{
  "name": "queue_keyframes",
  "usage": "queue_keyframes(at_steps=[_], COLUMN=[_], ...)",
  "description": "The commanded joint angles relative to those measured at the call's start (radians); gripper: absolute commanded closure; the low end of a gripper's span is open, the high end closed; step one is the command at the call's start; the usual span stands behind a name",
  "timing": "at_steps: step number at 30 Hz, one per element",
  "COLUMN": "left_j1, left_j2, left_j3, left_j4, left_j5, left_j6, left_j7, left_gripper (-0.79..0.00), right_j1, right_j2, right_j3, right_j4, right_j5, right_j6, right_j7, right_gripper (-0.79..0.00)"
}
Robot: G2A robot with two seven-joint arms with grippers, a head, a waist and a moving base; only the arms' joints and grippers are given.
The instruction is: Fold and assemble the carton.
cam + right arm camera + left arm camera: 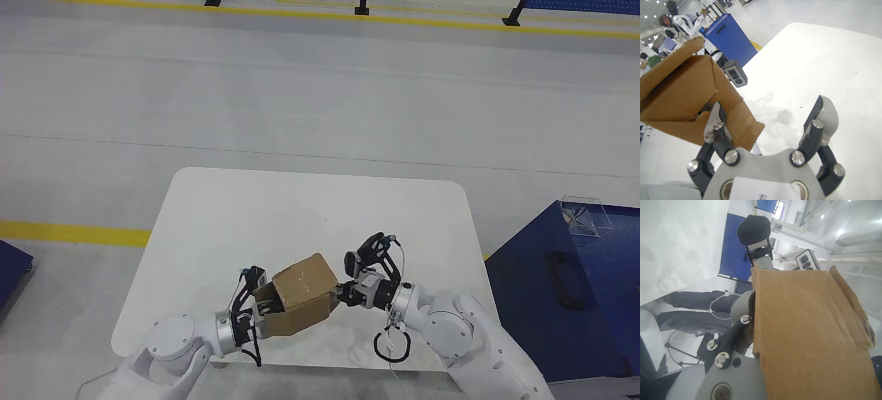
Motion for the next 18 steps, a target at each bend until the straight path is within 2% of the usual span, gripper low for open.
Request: queue_keyframes(at_steps=[1,5,8,13,18], left_j1=[-0.005,-0.01,-0.018,-0.035,-0.048], left_j2=[0.0,0.0,-0.001,-0.003,-0.009], left_j3=[-0.005,-0.017,-0.024,-0.02,0.005], left_j4=[0.007,0.025,0.046,0.07,0.076], left_j5=[-0.019,-0.09,-0.151,-0.191,-0.191], left_j6=[0.006,0.03,0.055,0.073,0.076], left_j7=[-0.015,-0.069,-0.111,-0.139,-0.129], left_gripper=[0.0,0.0,0.0,0.0,0.0], right_j1=[-0.007,-0.036,-0.061,-0.076,-0.062], right_j2=[0.005,0.024,0.033,0.033,0.024], right_j3=[0.042,0.153,0.196,0.158,0.106], right_j4=[0.009,0.037,0.072,0.085,0.093], right_j5=[0.107,0.152,0.179,0.193,0.27], right_j6=[-0.03,-0.047,-0.048,-0.069,-0.095], right_j7=[0.031,0.073,0.117,0.203,0.232], right_gripper=[-0.785,-0.785,-0.785,-0.785,-0.785])
